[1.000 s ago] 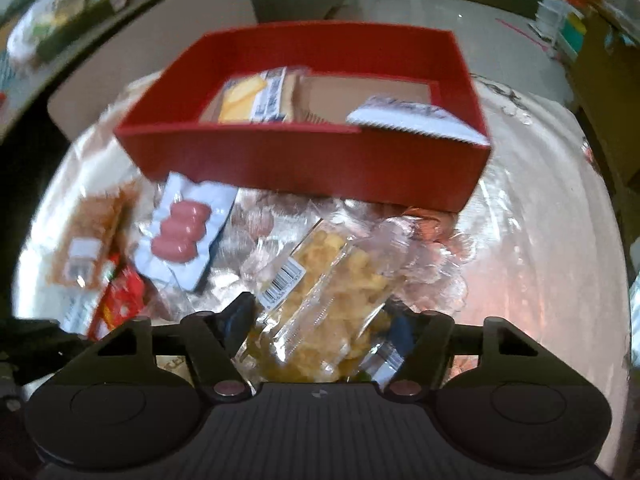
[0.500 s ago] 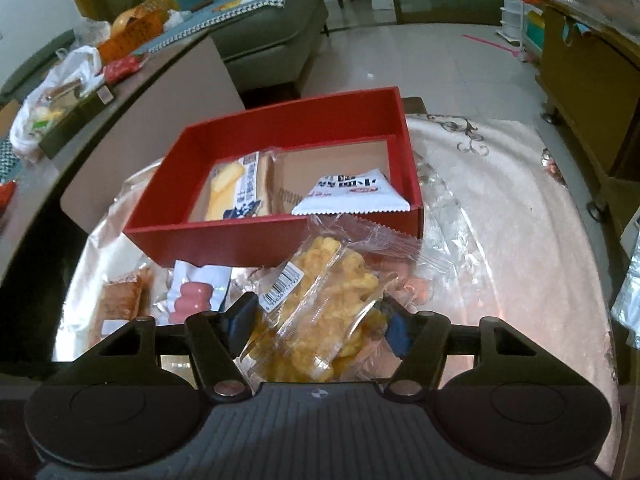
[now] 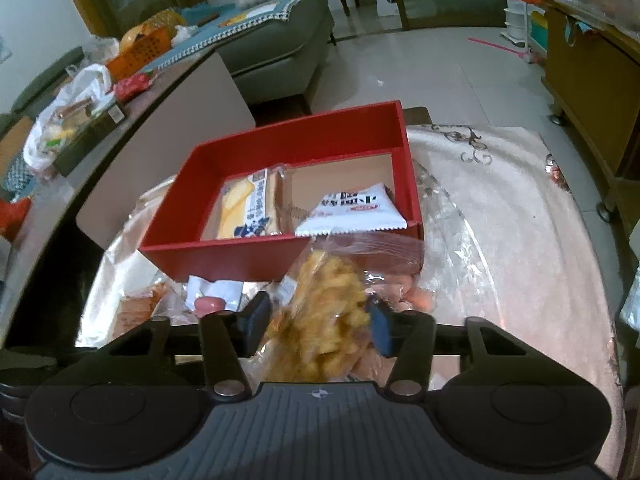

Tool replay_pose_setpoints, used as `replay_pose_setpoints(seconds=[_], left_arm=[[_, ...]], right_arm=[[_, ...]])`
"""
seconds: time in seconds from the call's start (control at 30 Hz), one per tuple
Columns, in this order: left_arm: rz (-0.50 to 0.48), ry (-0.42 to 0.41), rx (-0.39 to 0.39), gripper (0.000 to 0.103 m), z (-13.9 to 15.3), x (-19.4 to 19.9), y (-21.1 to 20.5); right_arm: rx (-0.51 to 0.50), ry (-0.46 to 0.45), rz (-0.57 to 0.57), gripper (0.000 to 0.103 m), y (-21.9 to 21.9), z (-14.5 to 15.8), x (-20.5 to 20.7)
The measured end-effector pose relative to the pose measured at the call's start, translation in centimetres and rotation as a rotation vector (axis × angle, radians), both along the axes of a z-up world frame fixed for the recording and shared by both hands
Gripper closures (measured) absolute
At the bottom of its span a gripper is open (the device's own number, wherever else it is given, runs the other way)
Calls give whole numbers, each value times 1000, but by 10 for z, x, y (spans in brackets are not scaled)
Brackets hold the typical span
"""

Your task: Organize snacks

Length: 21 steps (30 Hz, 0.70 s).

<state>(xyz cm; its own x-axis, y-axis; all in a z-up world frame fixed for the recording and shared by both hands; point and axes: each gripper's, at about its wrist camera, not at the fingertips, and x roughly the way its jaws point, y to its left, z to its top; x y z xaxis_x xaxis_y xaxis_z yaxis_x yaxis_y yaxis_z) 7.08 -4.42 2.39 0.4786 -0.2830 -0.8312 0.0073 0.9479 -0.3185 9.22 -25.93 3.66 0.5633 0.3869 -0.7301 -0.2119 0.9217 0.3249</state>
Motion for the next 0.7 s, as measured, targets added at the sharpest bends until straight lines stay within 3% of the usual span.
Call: replay_pose_setpoints(seconds=[0.33,0.4,0.6,0.67,0.7], left_arm=[[17,16,15,50,-5,7,-3],[17,18,13,50,-6,7,-4],[15,38,15,50,-11,7,-3],[14,44,17,50,-12,7,-2],[14,45,17,50,-13,7,-2]], right_arm=[[-31,40,-17,61,-1,-11,9],[-20,71,-33,57,-2,-16,13],[-87,139,-28,23,20,-42,28],[-73,164,-18,29,25,-53,32],[-54,182,-9,40,26,-58,33]])
